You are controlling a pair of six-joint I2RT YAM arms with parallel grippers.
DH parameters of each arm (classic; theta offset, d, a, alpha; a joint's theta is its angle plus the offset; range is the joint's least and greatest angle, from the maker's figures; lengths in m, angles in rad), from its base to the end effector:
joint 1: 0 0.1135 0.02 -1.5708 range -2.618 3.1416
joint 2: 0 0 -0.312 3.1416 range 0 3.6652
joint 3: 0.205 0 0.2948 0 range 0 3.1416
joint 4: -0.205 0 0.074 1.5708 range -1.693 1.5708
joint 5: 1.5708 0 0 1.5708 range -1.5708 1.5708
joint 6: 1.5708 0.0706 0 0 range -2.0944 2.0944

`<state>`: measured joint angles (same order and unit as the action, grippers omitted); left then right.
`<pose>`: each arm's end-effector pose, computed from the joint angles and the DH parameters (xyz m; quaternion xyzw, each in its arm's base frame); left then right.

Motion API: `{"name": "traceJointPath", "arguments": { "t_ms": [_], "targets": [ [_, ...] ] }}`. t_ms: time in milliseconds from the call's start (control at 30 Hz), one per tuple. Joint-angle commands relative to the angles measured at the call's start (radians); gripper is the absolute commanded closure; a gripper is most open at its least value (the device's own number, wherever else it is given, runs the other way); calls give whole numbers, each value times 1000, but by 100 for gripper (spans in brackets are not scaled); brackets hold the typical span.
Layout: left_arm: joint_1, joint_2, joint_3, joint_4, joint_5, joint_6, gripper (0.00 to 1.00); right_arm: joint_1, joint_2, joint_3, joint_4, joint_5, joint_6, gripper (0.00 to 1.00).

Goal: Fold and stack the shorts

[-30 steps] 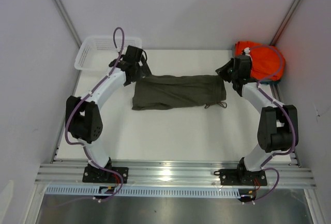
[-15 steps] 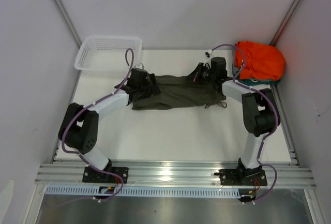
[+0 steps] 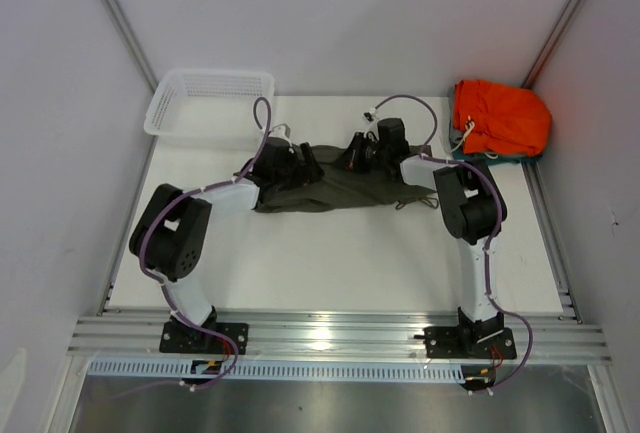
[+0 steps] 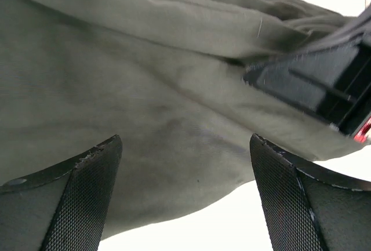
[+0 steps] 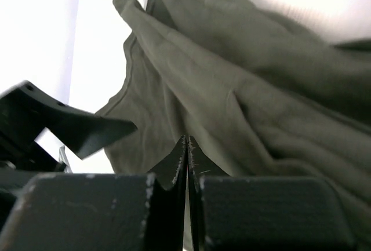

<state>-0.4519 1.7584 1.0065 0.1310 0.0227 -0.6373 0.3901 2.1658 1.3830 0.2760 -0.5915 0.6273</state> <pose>0.4020 -0.1969 0.1826 -0.0771 0.8859 -0.2455 0.3859 0.5009 0.2485 0.1465 -0.0493 0.8361 0.4557 0.3015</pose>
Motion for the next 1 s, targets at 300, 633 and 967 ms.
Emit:
{"name": "traceJointPath", "arguments": {
  "t_ms": [300, 633, 967],
  "targets": [
    [-24, 18, -259, 275, -12, -15, 7, 20, 140, 157, 89, 85, -21, 100],
    [-37, 6, -335, 280, -49, 8, 9, -8, 264, 336, 106, 145, -34, 97],
    [-56, -16, -350, 249, -53, 19, 8, -49, 401, 559, 132, 113, -9, 87]
  ]
}}
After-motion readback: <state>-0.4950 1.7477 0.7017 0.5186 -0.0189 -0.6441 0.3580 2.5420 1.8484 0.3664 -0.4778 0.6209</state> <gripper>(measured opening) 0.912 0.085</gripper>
